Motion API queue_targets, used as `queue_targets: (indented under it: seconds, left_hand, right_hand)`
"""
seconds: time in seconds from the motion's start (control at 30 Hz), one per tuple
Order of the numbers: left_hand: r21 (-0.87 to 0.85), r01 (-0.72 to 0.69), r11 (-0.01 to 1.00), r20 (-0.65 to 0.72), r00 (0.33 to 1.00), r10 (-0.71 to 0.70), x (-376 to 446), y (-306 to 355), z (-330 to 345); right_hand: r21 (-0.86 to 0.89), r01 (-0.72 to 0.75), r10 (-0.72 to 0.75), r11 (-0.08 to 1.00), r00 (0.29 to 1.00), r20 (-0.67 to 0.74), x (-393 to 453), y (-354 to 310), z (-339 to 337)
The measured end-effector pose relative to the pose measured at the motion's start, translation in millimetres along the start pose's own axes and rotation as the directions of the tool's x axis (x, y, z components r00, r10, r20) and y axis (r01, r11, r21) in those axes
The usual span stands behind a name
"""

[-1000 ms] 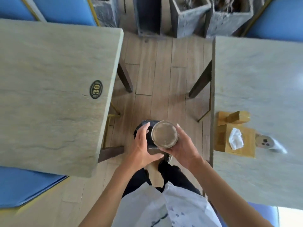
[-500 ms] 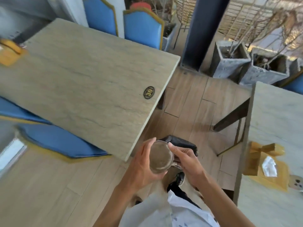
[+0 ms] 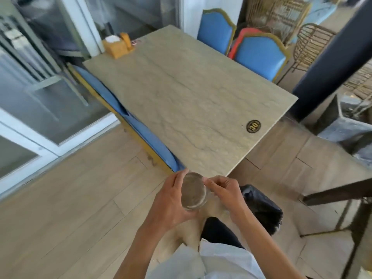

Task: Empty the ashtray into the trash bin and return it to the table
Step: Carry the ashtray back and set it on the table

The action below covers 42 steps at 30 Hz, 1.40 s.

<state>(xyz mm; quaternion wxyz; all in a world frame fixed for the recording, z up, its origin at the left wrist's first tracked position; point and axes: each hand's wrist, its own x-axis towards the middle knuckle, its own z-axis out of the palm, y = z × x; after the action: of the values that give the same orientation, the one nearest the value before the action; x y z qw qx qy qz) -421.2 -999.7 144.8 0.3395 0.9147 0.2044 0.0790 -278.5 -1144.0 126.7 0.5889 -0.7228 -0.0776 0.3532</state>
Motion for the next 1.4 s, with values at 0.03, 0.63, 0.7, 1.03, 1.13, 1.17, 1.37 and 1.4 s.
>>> queue_targets:
  seconds: [0.03, 0.63, 0.7, 1.03, 1.13, 1.17, 1.37, 1.4]
  left_hand:
    - [0.008, 0.018, 1.0, -0.022, 1.0, -0.017, 0, -8, -7]
    - [0.018, 0.083, 0.996, -0.021, 0.996, -0.083, 186, -154, -135]
    - [0.023, 0.055, 0.998, 0.035, 0.998, -0.056, 220, -166, -142]
    - [0.113, -0.011, 0.994, 0.252, 0.967, -0.018, 352, -235, -151]
    - [0.163, -0.065, 0.984, 0.326, 0.945, 0.008, 387, -259, -147]
    - [0.165, -0.071, 0.984, 0.344, 0.939, 0.01, 399, -267, -145]
    - [0.139, -0.068, 0.988, 0.444, 0.896, -0.001, 473, -322, -123]
    - [0.132, -0.062, 0.989, 0.454, 0.891, -0.005, 484, -332, -119]
  right_hand:
    - [-0.04, 0.034, -0.035, 0.999, 0.999, -0.011, 6, -5, 8]
    - [-0.418, -0.058, 0.009, 0.907, 0.993, -0.119, 289, 5, 127]
    - [-0.41, -0.103, 0.041, 0.906, 0.987, -0.157, 322, 11, 140]
    - [-0.547, -0.261, 0.089, 0.796, 0.943, -0.321, 412, -12, 201]
    - [-0.571, -0.284, 0.072, 0.77, 0.928, -0.365, 437, -17, 212]
    - [-0.57, -0.296, 0.069, 0.766, 0.921, -0.384, 445, -17, 215]
    - [-0.517, -0.407, 0.069, 0.753, 0.83, -0.553, 490, -18, 227]
    - [-0.504, -0.434, 0.08, 0.747, 0.811, -0.58, 499, -20, 229]
